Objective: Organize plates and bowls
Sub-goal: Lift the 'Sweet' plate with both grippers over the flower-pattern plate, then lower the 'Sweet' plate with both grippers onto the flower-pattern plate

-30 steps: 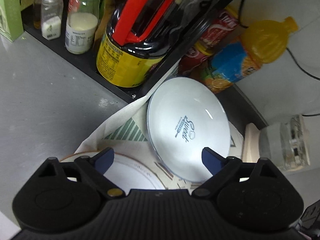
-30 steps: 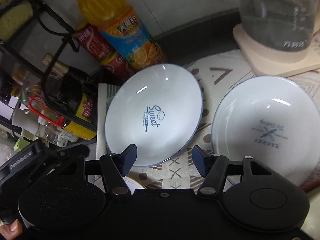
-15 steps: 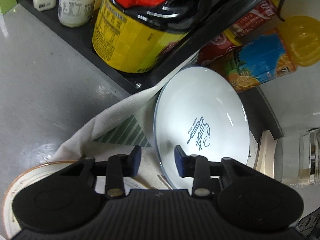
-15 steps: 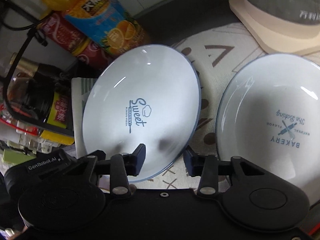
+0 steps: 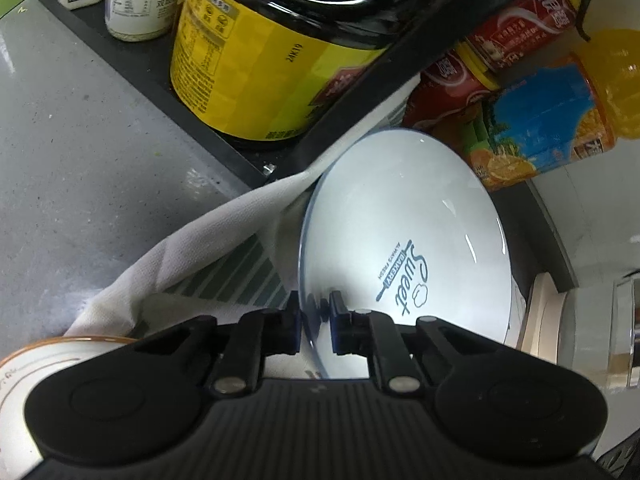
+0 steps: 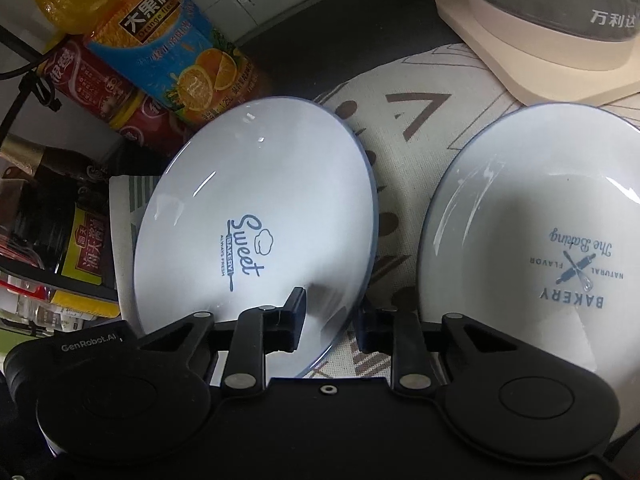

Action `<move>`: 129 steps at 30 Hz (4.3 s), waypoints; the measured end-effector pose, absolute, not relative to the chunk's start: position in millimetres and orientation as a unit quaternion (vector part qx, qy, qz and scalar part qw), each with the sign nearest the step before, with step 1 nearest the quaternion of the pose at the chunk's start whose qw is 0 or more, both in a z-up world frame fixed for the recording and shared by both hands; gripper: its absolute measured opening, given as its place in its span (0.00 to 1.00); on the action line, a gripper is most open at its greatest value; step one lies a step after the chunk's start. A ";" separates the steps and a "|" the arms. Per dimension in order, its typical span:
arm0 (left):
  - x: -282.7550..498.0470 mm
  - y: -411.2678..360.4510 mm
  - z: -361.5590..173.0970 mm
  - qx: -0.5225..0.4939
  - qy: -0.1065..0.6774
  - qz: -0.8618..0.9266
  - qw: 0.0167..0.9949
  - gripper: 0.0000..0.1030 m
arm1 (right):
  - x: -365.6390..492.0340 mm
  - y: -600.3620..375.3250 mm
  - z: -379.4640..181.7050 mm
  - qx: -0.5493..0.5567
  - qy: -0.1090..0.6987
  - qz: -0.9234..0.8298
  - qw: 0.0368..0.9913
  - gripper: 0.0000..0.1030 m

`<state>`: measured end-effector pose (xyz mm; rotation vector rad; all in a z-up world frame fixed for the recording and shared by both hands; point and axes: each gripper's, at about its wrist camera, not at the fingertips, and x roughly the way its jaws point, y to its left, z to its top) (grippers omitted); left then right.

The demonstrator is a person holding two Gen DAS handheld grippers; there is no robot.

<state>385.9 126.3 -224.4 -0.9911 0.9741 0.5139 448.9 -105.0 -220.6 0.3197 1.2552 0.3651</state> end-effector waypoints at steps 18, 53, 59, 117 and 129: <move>366.6 114.1 -197.6 -0.423 0.434 0.213 0.767 0.09 | 431.8 -127.7 -193.1 0.158 0.527 0.195 0.812 0.14; 233.7 91.5 -149.2 -0.393 0.434 0.153 0.796 0.10 | 273.8 -141.8 -139.5 0.148 0.460 0.146 0.863 0.13; 210.8 85.5 -151.4 -0.389 0.439 0.145 0.797 0.10 | 246.6 -148.3 -141.3 0.147 0.459 0.140 0.865 0.13; 174.8 113.7 -170.9 -0.377 0.517 0.169 0.749 0.17 | 217.0 -120.8 -179.2 0.117 0.519 0.128 0.837 0.12; 180.1 117.0 -168.7 -0.345 0.502 0.201 0.767 0.24 | 220.7 -122.9 -185.6 0.116 0.522 0.140 0.833 0.11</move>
